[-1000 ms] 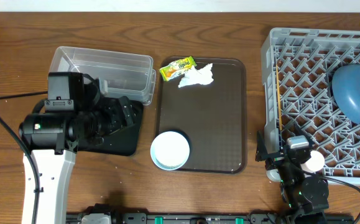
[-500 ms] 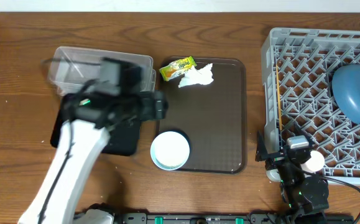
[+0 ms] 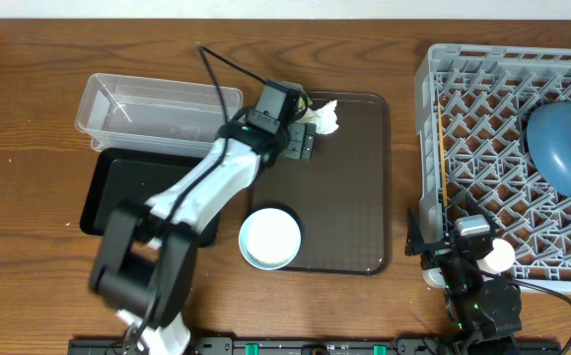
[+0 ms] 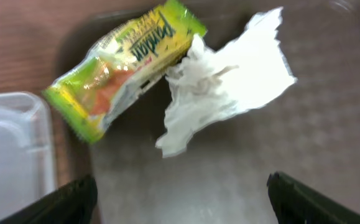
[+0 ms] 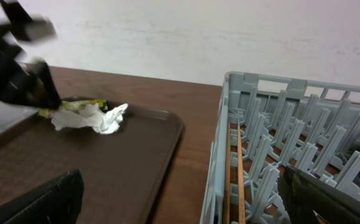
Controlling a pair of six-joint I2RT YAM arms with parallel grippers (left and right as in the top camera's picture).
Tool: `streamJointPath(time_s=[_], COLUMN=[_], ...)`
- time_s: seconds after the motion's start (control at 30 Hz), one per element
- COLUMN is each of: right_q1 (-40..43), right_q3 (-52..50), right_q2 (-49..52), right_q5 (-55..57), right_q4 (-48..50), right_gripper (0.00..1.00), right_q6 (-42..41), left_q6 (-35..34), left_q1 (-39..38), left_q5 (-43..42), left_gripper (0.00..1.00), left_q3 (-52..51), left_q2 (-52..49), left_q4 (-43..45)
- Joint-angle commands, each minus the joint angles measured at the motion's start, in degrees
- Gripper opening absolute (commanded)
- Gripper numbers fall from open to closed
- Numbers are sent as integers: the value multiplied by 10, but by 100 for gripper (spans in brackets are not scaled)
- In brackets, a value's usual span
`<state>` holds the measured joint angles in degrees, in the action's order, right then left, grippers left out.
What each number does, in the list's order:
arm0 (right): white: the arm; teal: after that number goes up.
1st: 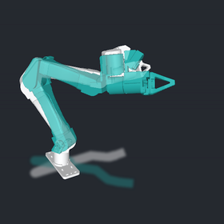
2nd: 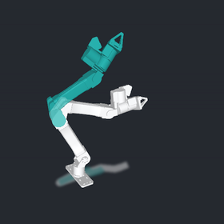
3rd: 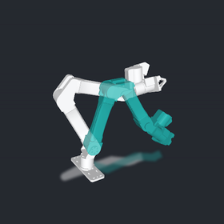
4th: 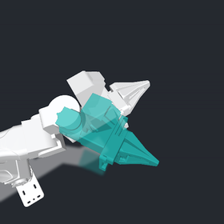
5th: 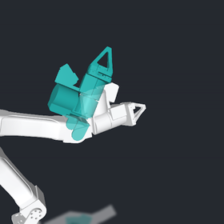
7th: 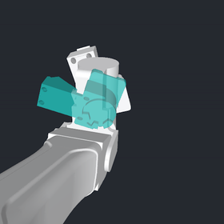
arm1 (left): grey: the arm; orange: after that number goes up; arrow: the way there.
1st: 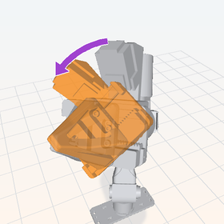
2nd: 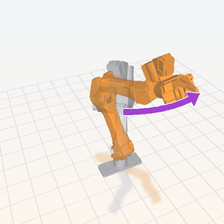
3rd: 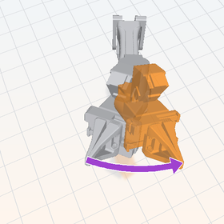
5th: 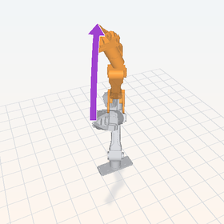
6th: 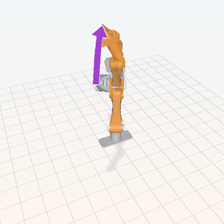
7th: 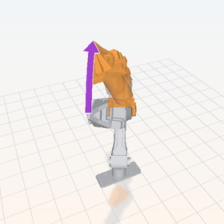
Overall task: Sort waste into correct bins and load items into the dishwasher rack
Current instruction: 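Grasp the white tissue with the left gripper and drop it in the clear bin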
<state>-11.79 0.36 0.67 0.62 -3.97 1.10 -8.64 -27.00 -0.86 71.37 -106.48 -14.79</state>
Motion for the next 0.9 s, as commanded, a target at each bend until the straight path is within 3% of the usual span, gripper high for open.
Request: streamJointPath(time_s=[0.0,0.13,0.23,0.5,0.63,0.87], right_q1=[-3,-3,-3,-3,-3,-3], right_q3=[0,0,0,0,0,0], right_q2=[-3,-3,-3,-3,-3,-3], right_q5=[0,0,0,0,0,0], right_q4=[-2,-2,-2,-2,-2,-2], right_gripper=[99,99,99,99,99,99], right_q6=[2,2,2,2,2,2], left_q6=[16,15,16,-10,-20,-82], left_q1=[2,-2,-6,-7,-4,24], left_q5=[20,15,14,-16,-22,-21], left_gripper=[89,88,79,40,8,6], left_q3=[8,8,8,9,18,19], left_q2=[-42,-66,-83,-105,-68,99], left_q4=[38,72,94,112,90,-16])
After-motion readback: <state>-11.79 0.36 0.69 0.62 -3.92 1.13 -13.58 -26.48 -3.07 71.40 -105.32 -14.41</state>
